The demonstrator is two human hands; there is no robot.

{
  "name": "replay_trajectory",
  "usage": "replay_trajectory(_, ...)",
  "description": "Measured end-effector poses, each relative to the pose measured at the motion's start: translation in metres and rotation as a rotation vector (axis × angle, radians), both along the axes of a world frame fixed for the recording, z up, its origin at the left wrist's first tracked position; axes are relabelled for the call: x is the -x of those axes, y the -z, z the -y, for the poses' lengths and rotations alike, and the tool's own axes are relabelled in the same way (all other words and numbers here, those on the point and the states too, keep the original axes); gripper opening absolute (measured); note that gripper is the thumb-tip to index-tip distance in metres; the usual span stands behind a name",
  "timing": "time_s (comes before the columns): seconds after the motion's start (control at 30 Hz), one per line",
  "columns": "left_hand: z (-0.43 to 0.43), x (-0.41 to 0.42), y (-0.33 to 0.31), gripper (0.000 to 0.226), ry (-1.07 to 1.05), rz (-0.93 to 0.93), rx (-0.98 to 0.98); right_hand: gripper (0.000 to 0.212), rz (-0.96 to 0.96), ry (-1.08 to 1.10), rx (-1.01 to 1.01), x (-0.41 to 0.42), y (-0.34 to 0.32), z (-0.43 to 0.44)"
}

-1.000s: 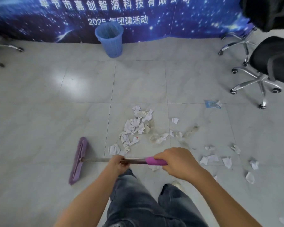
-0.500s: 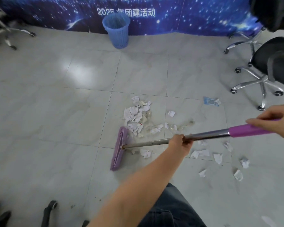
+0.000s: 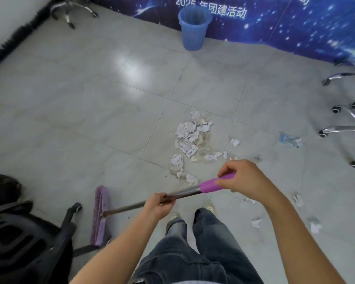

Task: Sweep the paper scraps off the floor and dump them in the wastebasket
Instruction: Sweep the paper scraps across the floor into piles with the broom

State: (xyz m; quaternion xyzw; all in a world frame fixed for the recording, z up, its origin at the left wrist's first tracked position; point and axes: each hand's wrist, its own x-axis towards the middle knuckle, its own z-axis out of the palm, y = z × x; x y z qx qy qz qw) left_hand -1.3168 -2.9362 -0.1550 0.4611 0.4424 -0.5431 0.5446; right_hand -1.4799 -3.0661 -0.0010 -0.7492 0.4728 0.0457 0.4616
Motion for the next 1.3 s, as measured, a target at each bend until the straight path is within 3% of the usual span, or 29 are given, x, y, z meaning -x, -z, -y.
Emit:
replay_trajectory(0.13, -0.019, -0.004, 0.012, 0.021, 0.066, 0.052, -0.071, 0.024, 0.105, -0.057, -0.106, 0.006, 0.009, -0.018)
replay_trajectory(0.4, 0.041, 0.04, 0.01, 0.009, 0.232, 0.037, -0.084, 0.033, 0.337, 0.25, 0.027, 0.073, 0.005, 0.011)
replay_trajectory(0.6, 0.156, 0.166, 0.004, 0.006, 0.193, -0.016, 0.153, 0.044, 0.463, 0.405, 0.197, 0.184, -0.031, 0.095)
replay_trajectory(0.77, 0.228, 0.249, -0.035, 0.027, 0.12, -0.061, 0.357, 0.05, 0.514, 0.404, 0.326, 0.257, -0.071, 0.141)
replay_trajectory(0.83, 0.248, 0.279, -0.056, 0.04, 0.109, -0.054, 0.392, 0.041, 0.588, 0.43, 0.354, 0.289, -0.089, 0.153)
replay_trajectory(0.9, 0.254, 0.284, -0.069, 0.04, 0.109, -0.036, 0.435, 0.023, 0.669, 0.398, 0.335, 0.298, -0.101, 0.156)
replay_trajectory(1.0, 0.262, 0.293, -0.085, 0.028, 0.166, -0.038, 0.453, 0.047, 0.682, 0.385, 0.3, 0.321, -0.117, 0.158)
replay_trajectory(1.07, 0.265, 0.289, -0.086, 0.028, 0.24, -0.033, 0.442, 0.046, 0.695, 0.429, 0.322, 0.329, -0.114, 0.16)
replay_trajectory(1.2, 0.283, 0.253, -0.075, 0.025, 0.419, 0.093, 0.346, 0.025, 0.671, 0.638, 0.328, 0.313, -0.072, 0.167)
replay_trajectory(1.3, 0.303, 0.209, -0.038, 0.024, 0.509, 0.186, 0.22, 0.033, 0.556, 0.793, 0.2, 0.277, -0.025, 0.163)
